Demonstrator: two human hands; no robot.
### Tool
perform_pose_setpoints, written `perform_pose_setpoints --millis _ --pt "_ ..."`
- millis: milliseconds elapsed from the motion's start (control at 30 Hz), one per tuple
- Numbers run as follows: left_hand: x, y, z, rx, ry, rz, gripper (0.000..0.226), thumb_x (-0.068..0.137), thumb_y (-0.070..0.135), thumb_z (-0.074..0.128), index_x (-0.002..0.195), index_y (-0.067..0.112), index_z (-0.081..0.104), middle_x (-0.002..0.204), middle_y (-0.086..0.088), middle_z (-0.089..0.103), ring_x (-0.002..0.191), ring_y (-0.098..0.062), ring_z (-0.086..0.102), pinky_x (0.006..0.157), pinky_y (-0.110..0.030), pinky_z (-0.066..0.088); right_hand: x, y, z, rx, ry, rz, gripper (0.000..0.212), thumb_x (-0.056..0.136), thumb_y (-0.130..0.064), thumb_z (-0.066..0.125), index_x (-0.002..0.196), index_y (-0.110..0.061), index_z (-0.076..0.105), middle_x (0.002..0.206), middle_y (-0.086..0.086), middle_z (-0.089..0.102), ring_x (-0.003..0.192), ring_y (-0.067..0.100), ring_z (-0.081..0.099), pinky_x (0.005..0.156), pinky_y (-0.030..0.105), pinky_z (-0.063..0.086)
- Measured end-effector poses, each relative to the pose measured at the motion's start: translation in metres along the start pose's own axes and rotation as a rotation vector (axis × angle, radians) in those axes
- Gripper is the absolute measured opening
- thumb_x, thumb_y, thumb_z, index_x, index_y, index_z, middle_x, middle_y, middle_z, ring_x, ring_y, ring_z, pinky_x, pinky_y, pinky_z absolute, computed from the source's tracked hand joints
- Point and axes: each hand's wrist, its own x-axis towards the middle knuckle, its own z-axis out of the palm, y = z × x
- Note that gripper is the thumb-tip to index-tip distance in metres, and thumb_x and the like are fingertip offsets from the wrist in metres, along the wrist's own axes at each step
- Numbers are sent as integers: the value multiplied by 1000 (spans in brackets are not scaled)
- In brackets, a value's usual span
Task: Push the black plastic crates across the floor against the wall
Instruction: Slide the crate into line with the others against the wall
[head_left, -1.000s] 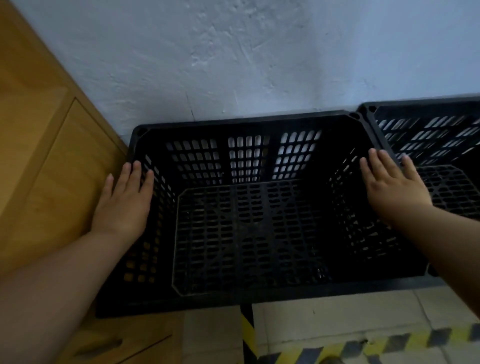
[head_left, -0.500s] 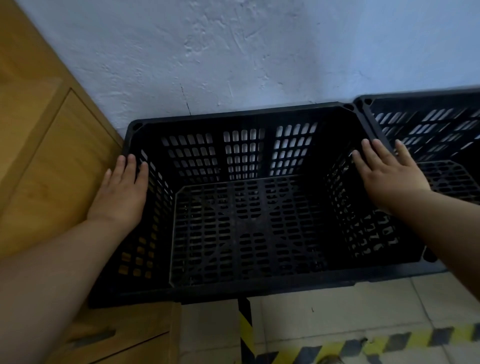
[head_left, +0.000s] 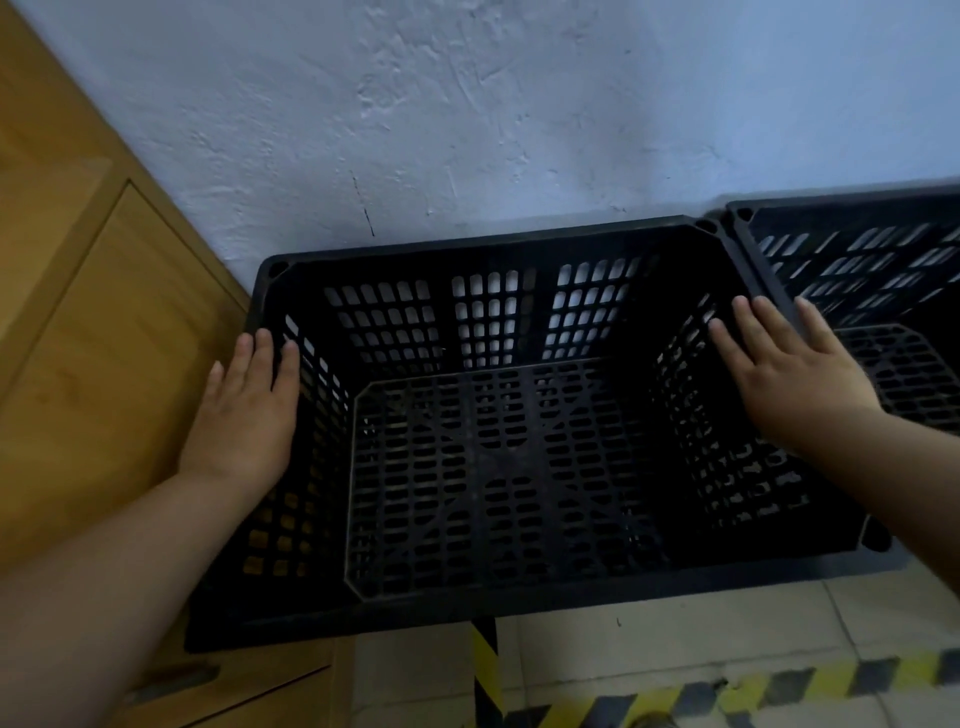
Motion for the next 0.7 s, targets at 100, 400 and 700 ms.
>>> perform_pose_setpoints --millis 100,400,700 --pt "-1 -1 5 -28 42 4 91 86 3 51 143 10 -20 154 -19 -19 142 -31 -17 116 -46 -3 -3 -6 7 34 41 -8 59 94 -26 9 133 -13 -34 139 10 -37 141 30 -25 85 45 -43" --pt "19 -12 -2 -68 20 10 97 84 7 55 141 15 -23 153 -15 -26 140 -29 -23 115 -51 -4 -4 -17 14 197 301 45 63 91 -20 22 142 -12 -12 149 15 -15 140 25 -19 101 41 -37" --pt "20 -17 10 39 78 51 110 70 3 67 144 14 -13 156 -19 -4 143 -30 -7 110 -46 -22 -4 -18 33 340 416 18 83 60 0 72 136 4 39 146 26 30 144 25 3 117 46 -9"
